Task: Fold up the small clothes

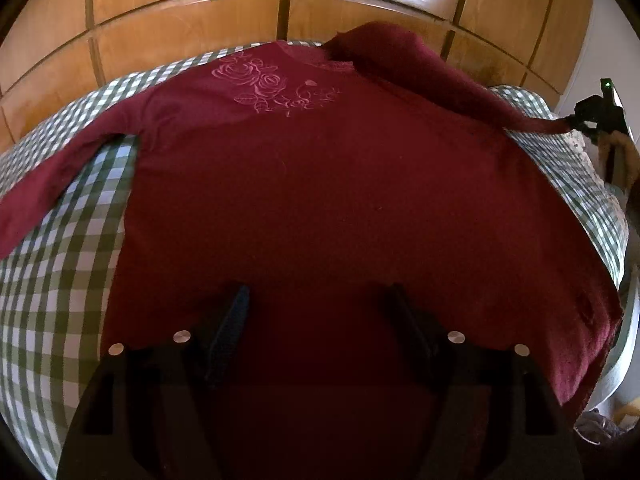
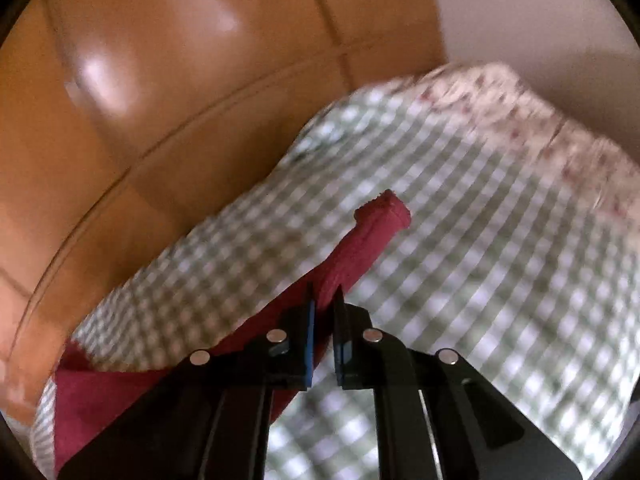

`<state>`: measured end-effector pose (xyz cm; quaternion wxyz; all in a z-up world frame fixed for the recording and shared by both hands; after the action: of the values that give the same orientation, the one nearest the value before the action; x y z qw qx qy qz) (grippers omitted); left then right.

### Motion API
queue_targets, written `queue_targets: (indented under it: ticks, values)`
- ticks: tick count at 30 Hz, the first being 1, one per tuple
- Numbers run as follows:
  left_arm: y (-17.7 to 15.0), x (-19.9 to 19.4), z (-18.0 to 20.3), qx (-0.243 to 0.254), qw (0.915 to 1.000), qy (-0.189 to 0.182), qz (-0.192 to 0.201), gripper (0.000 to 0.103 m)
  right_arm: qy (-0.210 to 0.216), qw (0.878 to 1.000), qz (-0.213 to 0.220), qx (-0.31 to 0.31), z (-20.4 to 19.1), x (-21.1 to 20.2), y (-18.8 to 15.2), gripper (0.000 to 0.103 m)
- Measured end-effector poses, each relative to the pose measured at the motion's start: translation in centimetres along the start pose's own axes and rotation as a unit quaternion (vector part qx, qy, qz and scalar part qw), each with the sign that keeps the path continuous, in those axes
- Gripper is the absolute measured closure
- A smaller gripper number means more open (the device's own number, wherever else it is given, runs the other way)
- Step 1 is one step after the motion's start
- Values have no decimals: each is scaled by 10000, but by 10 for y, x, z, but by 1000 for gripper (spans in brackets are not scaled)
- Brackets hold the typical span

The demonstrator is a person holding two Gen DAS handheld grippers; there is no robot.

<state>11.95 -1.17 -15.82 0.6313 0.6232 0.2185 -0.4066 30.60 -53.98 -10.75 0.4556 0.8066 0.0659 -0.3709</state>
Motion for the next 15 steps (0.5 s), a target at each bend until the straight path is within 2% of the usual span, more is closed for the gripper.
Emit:
queue_targets:
  ticks: [3, 5, 6, 7, 9, 11, 14, 15]
  values:
    - [0, 1, 1, 11, 10000, 23, -11, 31, -569, 9983, 103, 90, 31, 15, 18, 96]
    - [0, 1, 1, 24, 10000, 32, -26, 31, -645, 9977, -55, 212, 43, 27, 16, 95]
    - [0, 1, 1, 30, 10000, 27, -38, 31, -761, 9966, -146, 277, 52, 32, 11, 84]
    - [0, 0, 0, 44, 10000, 11, -66, 31, -784, 9963, -184, 304, 55, 34, 5, 55]
    - [1, -2, 0, 56, 9999, -4, -133, 31, -633, 9972, -200, 336, 58, 28, -11, 28]
    - [1, -7, -3, 52, 9997, 24, -227, 31, -457, 9981, -345, 220, 53, 21, -29, 26]
    - [0, -26, -17, -72, 9997, 176, -166, 31, 92, 9968, -784, -79, 33, 5, -72, 23]
    - [0, -34, -25, -145, 9995, 269, -107, 31, 394, 9938, -1010, -264, 21, -5, -94, 23]
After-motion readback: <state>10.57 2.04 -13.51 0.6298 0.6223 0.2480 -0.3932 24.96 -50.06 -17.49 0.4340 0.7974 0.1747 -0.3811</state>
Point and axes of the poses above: each gripper's, at about its wrist camera, not at the fingertips, and x roughly the way its jaws point, z to its right, y to its top, the point moved 10 cm from there along x, roughly the way its jaws point, and after that the axes turned 1 degree about x, right-handed, at the moved point
